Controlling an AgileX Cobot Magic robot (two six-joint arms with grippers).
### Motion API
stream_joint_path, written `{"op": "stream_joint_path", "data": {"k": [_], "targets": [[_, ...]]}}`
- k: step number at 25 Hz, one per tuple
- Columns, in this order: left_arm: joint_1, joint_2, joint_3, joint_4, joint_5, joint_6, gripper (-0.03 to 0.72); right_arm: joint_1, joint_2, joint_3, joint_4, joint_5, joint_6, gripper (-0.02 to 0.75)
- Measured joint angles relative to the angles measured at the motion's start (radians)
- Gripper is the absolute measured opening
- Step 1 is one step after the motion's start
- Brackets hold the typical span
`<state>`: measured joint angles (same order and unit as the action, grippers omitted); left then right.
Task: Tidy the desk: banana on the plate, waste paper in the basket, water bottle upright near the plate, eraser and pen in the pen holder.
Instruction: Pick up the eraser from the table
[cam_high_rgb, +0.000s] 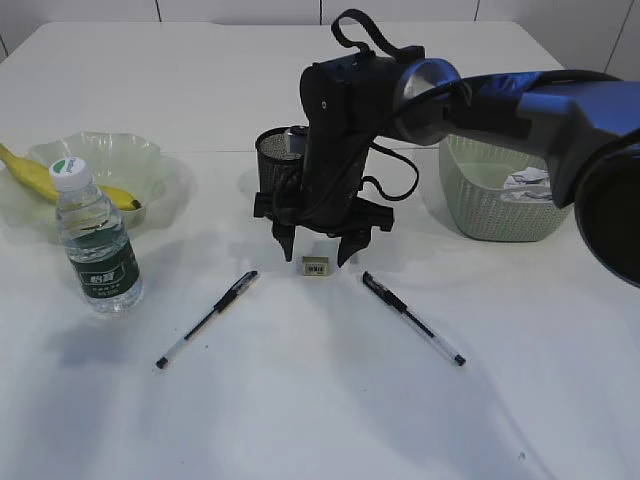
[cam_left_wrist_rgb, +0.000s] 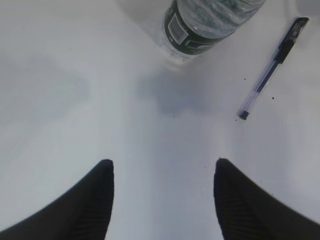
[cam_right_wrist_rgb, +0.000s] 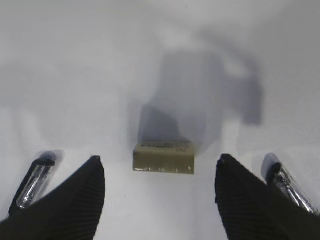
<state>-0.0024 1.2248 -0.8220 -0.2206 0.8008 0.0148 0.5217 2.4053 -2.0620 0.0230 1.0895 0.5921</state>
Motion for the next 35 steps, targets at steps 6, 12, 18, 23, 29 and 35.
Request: {"op": "stream_joint_path", "data": {"k": [6,12,18,23,29,35], "targets": [[0.000,0.000,0.000,-0.002,-0.002,0.000,0.442,0.000,0.018,0.000,0.004,-0.002,0.002,0.514],[0.000,0.000,0.000,-0.002,-0.004,0.000,0.442,0.000,0.025,0.000,0.005,-0.006,0.002,0.509],[0.000,0.000,0.000,-0.002,-0.009,0.002,0.442,0.000,0.027,0.000,0.004,-0.024,0.002,0.460],[0.000,0.000,0.000,-0.002,-0.011,0.002,0.442,0.000,0.027,0.000,-0.011,-0.024,0.008,0.444],[0.000,0.000,0.000,-0.002,-0.015,0.002,0.442,0.000,0.027,0.000,-0.011,-0.024,0.010,0.342],[0.000,0.000,0.000,-0.002,-0.017,0.002,0.442,0.000,0.027,0.000,-0.011,-0.027,0.011,0.284]]}}
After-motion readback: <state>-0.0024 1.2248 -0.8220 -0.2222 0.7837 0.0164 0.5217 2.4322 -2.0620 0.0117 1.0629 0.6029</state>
